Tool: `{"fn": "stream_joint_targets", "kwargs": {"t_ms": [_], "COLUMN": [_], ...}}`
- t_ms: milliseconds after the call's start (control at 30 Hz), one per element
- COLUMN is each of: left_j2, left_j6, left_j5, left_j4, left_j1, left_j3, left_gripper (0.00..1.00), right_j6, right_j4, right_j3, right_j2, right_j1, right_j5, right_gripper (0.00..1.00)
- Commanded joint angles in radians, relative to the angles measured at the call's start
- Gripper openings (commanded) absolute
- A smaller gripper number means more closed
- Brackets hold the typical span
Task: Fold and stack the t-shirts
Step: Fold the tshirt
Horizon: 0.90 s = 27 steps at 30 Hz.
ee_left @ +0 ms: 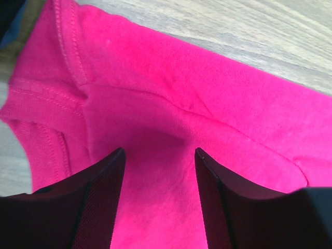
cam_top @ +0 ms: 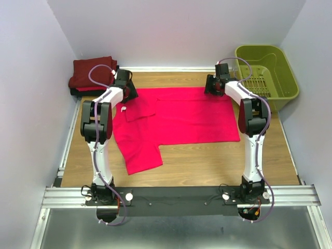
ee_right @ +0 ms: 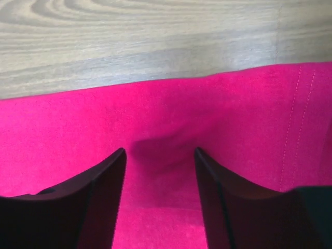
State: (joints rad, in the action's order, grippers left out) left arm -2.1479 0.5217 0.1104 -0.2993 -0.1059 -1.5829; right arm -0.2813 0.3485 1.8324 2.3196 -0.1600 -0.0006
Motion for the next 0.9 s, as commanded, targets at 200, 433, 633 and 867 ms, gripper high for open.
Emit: {"fn": "stream_joint_targets", "kwargs": {"t_ms": [200, 433, 633, 867], "left_j2": [0.374, 0.745, 0.962, 1.034], "left_j6": [0.031, 0.072, 0.130, 0.158], "left_j5": [0.092, 0.164, 0.186, 0.187], "left_j4": [-0.049, -0.106, -0.170, -0.164], "left_j1": [0.006, 0.008, 0.023, 0.023], "left_j3": [0.161, 0.516, 0.762, 0.916], "left_gripper": [0.79, 0.84, 0.84, 0.82], "right_j6": [0.011, -0.035, -0.048, -0.065], "right_j4": [0.158, 0.178, 0.210, 0.222], "right_j3": [-0.082, -0.409, -0.636, -0.791], "right_j2": [-0.195, -0.523, -0.752, -0.910], "right_j1": [0.010, 0.010, 0.010, 0.011], "right_j5": [-0.026, 0.030, 0.045, 0.053], "right_gripper": [0.77, 0.82, 0.83, 0.80]}}
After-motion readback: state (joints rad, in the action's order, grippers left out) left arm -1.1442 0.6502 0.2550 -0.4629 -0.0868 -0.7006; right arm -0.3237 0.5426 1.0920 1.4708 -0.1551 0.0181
